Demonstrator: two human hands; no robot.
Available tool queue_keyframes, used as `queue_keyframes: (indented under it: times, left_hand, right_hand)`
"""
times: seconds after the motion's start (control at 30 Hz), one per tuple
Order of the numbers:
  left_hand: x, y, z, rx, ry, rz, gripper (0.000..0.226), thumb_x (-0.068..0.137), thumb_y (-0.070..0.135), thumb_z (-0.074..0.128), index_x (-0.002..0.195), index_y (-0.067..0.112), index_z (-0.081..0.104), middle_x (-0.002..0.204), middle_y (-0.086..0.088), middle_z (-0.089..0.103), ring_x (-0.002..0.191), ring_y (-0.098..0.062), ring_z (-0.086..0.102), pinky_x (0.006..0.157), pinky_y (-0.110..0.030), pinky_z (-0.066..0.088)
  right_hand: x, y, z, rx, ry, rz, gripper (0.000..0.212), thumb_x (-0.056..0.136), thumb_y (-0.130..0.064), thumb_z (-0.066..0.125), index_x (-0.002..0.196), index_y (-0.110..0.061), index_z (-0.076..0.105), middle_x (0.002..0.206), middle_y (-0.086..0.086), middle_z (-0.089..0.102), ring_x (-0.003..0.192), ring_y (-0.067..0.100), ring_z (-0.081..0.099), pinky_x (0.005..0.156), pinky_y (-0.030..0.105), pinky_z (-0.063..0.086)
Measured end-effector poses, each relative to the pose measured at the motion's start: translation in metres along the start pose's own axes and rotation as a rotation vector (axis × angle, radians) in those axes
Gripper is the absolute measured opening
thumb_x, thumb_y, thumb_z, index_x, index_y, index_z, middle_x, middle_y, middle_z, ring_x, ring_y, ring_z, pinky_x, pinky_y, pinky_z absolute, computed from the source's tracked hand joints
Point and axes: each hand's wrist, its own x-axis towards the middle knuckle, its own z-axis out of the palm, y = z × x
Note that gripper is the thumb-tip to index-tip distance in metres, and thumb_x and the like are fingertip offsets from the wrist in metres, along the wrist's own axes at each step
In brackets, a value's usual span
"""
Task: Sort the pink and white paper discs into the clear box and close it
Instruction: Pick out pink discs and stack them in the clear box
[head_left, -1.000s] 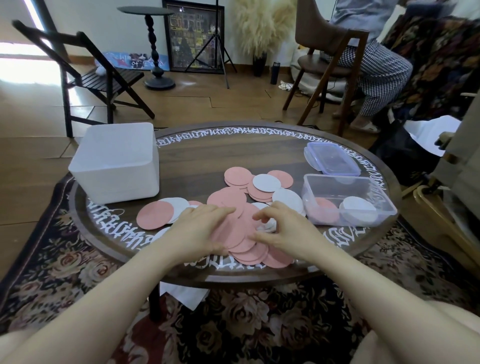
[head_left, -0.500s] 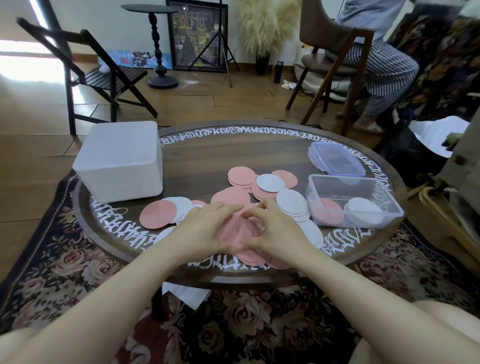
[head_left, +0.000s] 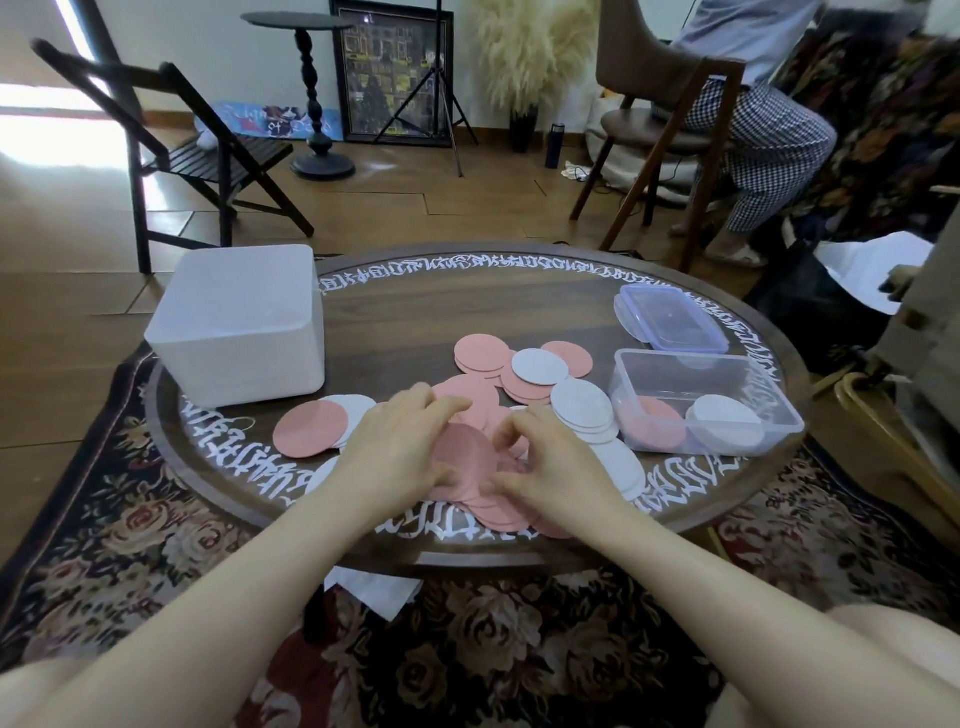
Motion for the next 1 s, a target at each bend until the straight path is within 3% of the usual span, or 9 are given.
queue_keyframes:
  times: [0.1,0.2,0.27,0.43,0.57,0.73,0.87,1.0]
  left_hand:
    - [0.002,-0.004,0.002,-0.182,0.015,-0.054,0.064,0.079,0.024,0.071,0.136,0.031,0.042,0.106,0.005,0.045,0.103,-0.017,0.049,0.086,-0.032,0.041]
    - [0.004,-0.009,0.003,-0.501,0.102,-0.150,0.051,0.079,0.010,0.071,0.124,0.028,0.057,0.089,0.006,0.053,0.083,-0.013,0.052,0.082,-0.033,0.047]
    - [0.005,-0.010,-0.001,-0.715,0.136,-0.220,0.040,0.079,0.004,0.070,0.113,0.024,0.065,0.081,0.003,0.057,0.070,-0.013,0.053,0.076,-0.035,0.050]
    - [0.004,-0.010,-0.009,-1.020,0.166,-0.384,0.020,0.084,0.000,0.065,0.098,0.013,0.071,0.087,-0.010,0.067,0.071,-0.015,0.062,0.051,-0.025,0.055]
    - [0.004,-0.012,-0.011,-1.231,0.115,-0.569,0.011,0.088,0.002,0.062,0.097,0.005,0.067,0.093,-0.013,0.067,0.072,-0.020,0.066,0.047,-0.025,0.055]
    - [0.005,-0.011,-0.009,-1.340,0.114,-0.704,0.005,0.092,0.009,0.059,0.089,0.006,0.059,0.102,-0.022,0.065,0.076,-0.029,0.069,0.053,-0.036,0.060]
    - [0.005,-0.008,-0.011,-1.343,0.155,-0.684,0.007,0.097,0.010,0.050,0.096,0.007,0.055,0.102,-0.019,0.065,0.076,-0.027,0.071,0.055,-0.038,0.060]
    - [0.002,0.002,-0.010,-1.397,0.044,-0.597,0.016,0.097,0.003,0.044,0.107,0.003,0.057,0.097,-0.018,0.067,0.070,-0.025,0.071,0.054,-0.037,0.060]
  right_hand:
    - [0.001,0.003,-0.001,0.216,-0.031,0.073,0.022,0.074,-0.017,0.076,0.073,-0.027,0.057,0.076,-0.010,0.061,0.063,-0.001,0.052,0.063,0.020,0.039]
    - [0.003,0.002,-0.007,0.473,-0.030,0.157,0.014,0.081,-0.006,0.070,0.077,-0.015,0.060,0.070,0.005,0.066,0.062,0.013,0.060,0.063,0.027,0.048]
    - [0.004,0.000,-0.011,0.595,-0.028,0.214,0.014,0.084,-0.004,0.067,0.078,-0.013,0.058,0.063,0.004,0.065,0.055,0.012,0.059,0.057,0.022,0.046]
    - [0.008,-0.001,-0.023,0.741,0.042,0.337,0.015,0.089,0.001,0.060,0.082,-0.011,0.053,0.053,-0.006,0.054,0.037,0.007,0.041,0.038,0.015,0.033]
    - [0.006,0.001,-0.031,0.759,0.086,0.355,0.014,0.089,0.002,0.058,0.094,-0.010,0.055,0.059,0.000,0.050,0.039,0.006,0.043,0.037,0.014,0.033]
    - [0.007,0.004,-0.036,0.752,0.124,0.355,0.022,0.088,0.006,0.055,0.103,-0.009,0.059,0.058,0.000,0.052,0.041,0.007,0.049,0.039,0.020,0.034]
    - [0.006,0.004,-0.039,0.848,0.173,0.349,0.020,0.088,0.006,0.055,0.098,-0.010,0.061,0.063,0.006,0.052,0.046,0.009,0.050,0.041,0.020,0.040]
    - [0.002,-0.005,-0.036,0.908,0.095,0.331,0.018,0.087,0.008,0.056,0.098,-0.006,0.059,0.066,0.008,0.055,0.045,0.011,0.055,0.042,0.021,0.047]
